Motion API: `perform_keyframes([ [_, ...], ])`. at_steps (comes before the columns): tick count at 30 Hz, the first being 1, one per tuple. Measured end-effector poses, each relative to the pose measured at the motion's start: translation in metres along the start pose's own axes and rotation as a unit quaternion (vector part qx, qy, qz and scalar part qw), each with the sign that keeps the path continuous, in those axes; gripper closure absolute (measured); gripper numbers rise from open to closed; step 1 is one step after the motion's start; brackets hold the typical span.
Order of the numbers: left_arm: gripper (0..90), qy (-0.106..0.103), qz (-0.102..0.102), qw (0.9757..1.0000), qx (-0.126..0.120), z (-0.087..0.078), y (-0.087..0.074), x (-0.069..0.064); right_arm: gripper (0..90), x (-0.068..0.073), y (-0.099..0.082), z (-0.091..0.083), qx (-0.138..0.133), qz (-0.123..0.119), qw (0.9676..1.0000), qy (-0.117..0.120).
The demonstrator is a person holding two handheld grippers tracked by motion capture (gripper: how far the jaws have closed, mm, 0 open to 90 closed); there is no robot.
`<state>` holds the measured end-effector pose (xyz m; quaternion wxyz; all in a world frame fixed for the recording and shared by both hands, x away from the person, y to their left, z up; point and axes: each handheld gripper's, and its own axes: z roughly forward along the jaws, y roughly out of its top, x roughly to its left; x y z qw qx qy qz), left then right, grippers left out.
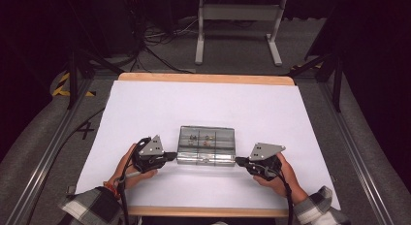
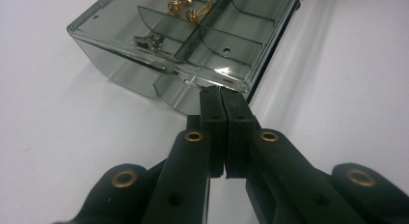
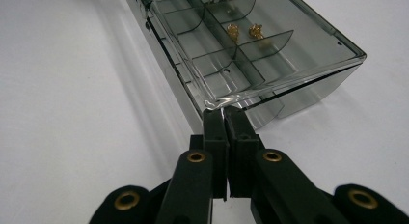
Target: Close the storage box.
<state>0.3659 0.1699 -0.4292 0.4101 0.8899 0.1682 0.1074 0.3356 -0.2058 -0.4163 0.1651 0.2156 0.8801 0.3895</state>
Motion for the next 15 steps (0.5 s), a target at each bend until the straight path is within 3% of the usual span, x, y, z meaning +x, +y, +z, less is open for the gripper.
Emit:
perform_keyframes([
  [15,87.0,0.001,0.002,0.9997,0.023,0.0094,-0.0084,0.0006,90.0,0.0026,-0.0016,0.0015,0.015,0.007,0.9997,-0.017],
])
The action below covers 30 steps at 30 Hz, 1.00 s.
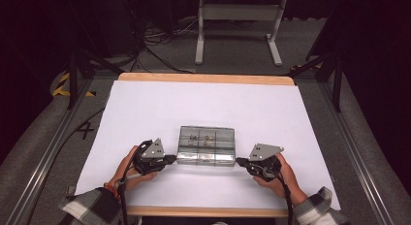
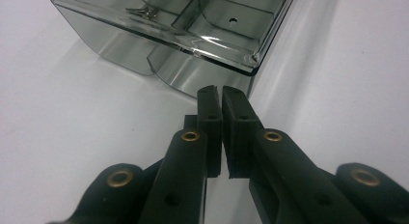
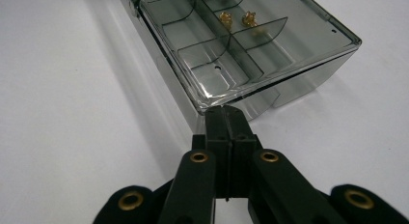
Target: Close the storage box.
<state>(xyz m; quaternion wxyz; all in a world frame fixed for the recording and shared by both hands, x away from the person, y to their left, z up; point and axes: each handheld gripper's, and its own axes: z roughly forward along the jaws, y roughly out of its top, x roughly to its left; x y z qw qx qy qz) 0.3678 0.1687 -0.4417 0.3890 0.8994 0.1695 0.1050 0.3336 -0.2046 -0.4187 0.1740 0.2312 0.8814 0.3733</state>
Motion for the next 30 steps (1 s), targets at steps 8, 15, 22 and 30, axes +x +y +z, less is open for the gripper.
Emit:
perform_keyframes([
  [8,86.3,0.003,0.004,1.0000,0.003,0.001,0.000,0.002,90.0,0.001,-0.002,0.005,0.018,0.001,0.9998,-0.007],
  [15,85.6,0.004,-0.006,1.0000,-0.001,0.003,0.000,0.002,90.0,0.002,-0.003,0.009,0.020,-0.001,0.9997,-0.017],
  [22,85.2,0.009,-0.004,0.9999,0.002,0.004,-0.001,0.002,90.0,0.002,-0.004,0.011,0.026,-0.005,0.9994,-0.021],
  [30,83.0,0.009,-0.002,1.0000,0.003,0.005,-0.002,0.002,88.5,0.002,-0.005,0.014,0.031,-0.001,0.9992,-0.025],
])
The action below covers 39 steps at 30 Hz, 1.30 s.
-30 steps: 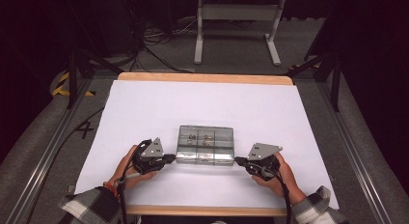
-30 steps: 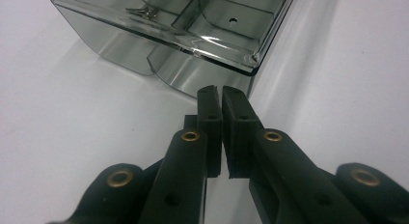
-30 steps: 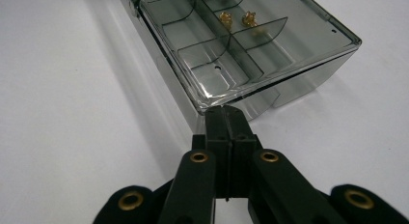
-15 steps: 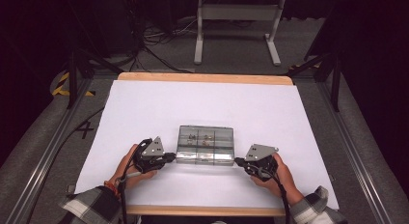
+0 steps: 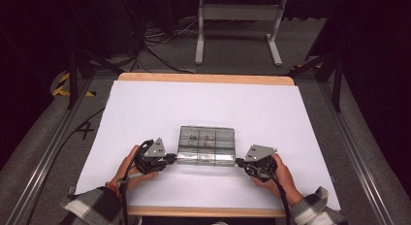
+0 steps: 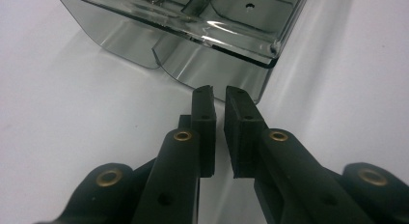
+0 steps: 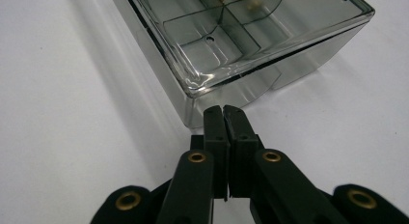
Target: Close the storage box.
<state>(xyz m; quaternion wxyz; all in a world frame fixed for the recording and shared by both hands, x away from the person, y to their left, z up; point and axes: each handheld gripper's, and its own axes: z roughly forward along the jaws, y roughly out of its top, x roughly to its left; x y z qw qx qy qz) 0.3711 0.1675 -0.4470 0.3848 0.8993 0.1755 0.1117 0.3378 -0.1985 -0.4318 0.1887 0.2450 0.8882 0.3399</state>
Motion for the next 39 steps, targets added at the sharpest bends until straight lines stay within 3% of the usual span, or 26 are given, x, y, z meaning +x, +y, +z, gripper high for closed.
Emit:
perform_keyframes([
  [6,81.4,0.010,0.000,0.9999,-0.013,-0.010,0.000,0.000,85.9,-0.001,0.001,-0.005,-0.010,0.002,0.9999,-0.004],
  [10,80.0,0.013,0.000,0.9997,-0.021,-0.015,0.000,0.001,82.7,-0.003,0.004,-0.011,-0.013,-0.010,0.9995,-0.025],
  [11,78.6,0.023,0.007,0.9995,-0.022,-0.019,0.001,0.001,82.3,-0.004,0.005,-0.014,-0.020,-0.010,0.9994,-0.027],
  [18,74.4,0.039,-0.004,0.9985,-0.040,-0.034,-0.004,0.006,77.2,-0.010,0.004,-0.022,-0.029,-0.007,0.9988,-0.038],
  [22,68.6,0.054,0.000,0.9979,-0.035,-0.042,-0.009,0.007,69.2,-0.012,0.002,-0.029,-0.037,-0.011,0.9981,-0.047],
  [31,57.6,0.085,-0.016,0.9956,-0.035,-0.055,-0.022,0.012,60.5,-0.020,-0.007,-0.040,-0.042,-0.006,0.9973,-0.060],
  [33,53.3,0.084,-0.016,0.9957,-0.036,-0.057,-0.025,0.012,57.3,-0.022,-0.010,-0.042,-0.043,-0.002,0.9972,-0.060],
  [39,39.1,0.109,-0.024,0.9930,-0.037,-0.065,-0.036,0.014,48.8,-0.025,-0.019,-0.049,-0.041,-0.004,0.9962,-0.076],
])
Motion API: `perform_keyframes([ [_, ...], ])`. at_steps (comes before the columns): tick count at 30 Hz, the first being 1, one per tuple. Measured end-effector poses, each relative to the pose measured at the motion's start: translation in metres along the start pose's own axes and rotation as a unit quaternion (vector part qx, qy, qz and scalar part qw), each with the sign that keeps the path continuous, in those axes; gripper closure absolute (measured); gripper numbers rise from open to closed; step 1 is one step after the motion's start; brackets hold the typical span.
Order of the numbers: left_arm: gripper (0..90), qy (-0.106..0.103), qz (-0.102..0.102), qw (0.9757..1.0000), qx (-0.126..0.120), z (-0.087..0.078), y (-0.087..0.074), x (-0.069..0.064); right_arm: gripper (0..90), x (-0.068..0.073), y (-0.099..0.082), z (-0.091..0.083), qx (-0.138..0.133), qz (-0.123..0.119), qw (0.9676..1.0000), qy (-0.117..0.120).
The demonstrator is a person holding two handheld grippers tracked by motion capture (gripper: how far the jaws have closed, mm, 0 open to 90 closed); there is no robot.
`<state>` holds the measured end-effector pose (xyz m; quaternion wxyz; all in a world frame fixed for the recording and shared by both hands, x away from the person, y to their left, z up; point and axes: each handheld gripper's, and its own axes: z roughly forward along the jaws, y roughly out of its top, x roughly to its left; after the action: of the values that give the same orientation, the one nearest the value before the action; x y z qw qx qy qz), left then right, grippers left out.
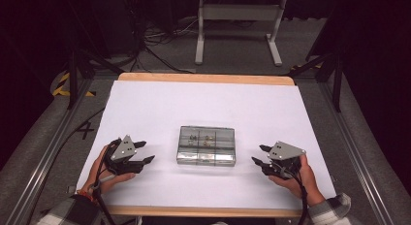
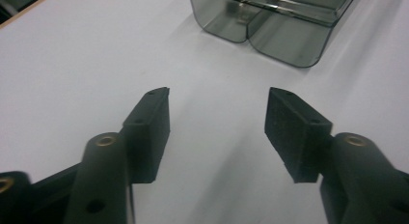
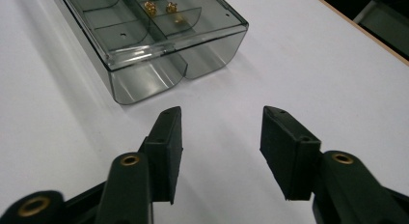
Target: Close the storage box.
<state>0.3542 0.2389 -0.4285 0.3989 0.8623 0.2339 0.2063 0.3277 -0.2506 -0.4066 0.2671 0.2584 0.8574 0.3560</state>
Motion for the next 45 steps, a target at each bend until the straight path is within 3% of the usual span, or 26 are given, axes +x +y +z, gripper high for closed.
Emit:
perform_keyframes([
  [8,28.9,0.029,-0.015,0.9995,0.003,-0.009,-0.018,0.008,34.7,-0.008,-0.015,-0.010,0.003,0.027,0.9993,-0.026],
  [11,25.6,0.037,-0.030,0.9988,-0.003,-0.014,-0.025,0.011,28.8,-0.012,-0.025,-0.013,0.005,0.026,0.9986,-0.046],
  [14,21.4,0.044,-0.046,0.9979,-0.010,-0.017,-0.031,0.015,22.6,-0.021,-0.039,-0.017,0.005,0.046,0.9960,-0.076],
  [16,19.4,0.046,-0.049,0.9977,-0.011,-0.018,-0.034,0.015,21.3,-0.023,-0.042,-0.018,0.003,0.056,0.9953,-0.079],
  [18,17.2,0.055,-0.056,0.9968,-0.016,-0.021,-0.039,0.017,18.8,-0.030,-0.055,-0.023,-0.007,0.081,0.9920,-0.097],
  [23,14.8,0.067,-0.086,0.9933,-0.041,-0.029,-0.048,0.021,16.4,-0.034,-0.069,-0.028,-0.012,0.103,0.9883,-0.112],
  [27,14.1,0.082,-0.101,0.9895,-0.062,-0.035,-0.054,0.022,14.4,-0.035,-0.079,-0.036,-0.021,0.128,0.9818,-0.139],
  [29,12.9,0.074,-0.116,0.9876,-0.076,-0.037,-0.056,0.023,13.4,-0.035,-0.085,-0.042,-0.037,0.146,0.9772,-0.150],
  [32,12.9,0.069,-0.122,0.9864,-0.085,-0.039,-0.063,0.023,13.1,-0.036,-0.093,-0.047,-0.052,0.156,0.9717,-0.169],
  [35,12.6,0.058,-0.144,0.9833,-0.096,-0.039,-0.071,0.023,12.0,-0.039,-0.101,-0.050,-0.066,0.183,0.9659,-0.170],
  [37,12.5,0.064,-0.139,0.9812,-0.118,-0.042,-0.074,0.020,11.7,-0.040,-0.103,-0.051,-0.077,0.194,0.9630,-0.171],
  [38,12.0,0.064,-0.135,0.9813,-0.121,-0.043,-0.074,0.020,11.2,-0.041,-0.104,-0.052,-0.080,0.194,0.9636,-0.165],
  [40,10.4,0.068,-0.140,0.9788,-0.134,-0.045,-0.076,0.019,10.7,-0.040,-0.104,-0.051,-0.076,0.192,0.9645,-0.164],
  [45,10.2,0.059,-0.144,0.9776,-0.141,-0.046,-0.078,0.022,10.8,-0.038,-0.104,-0.051,-0.076,0.180,0.9675,-0.160],
])
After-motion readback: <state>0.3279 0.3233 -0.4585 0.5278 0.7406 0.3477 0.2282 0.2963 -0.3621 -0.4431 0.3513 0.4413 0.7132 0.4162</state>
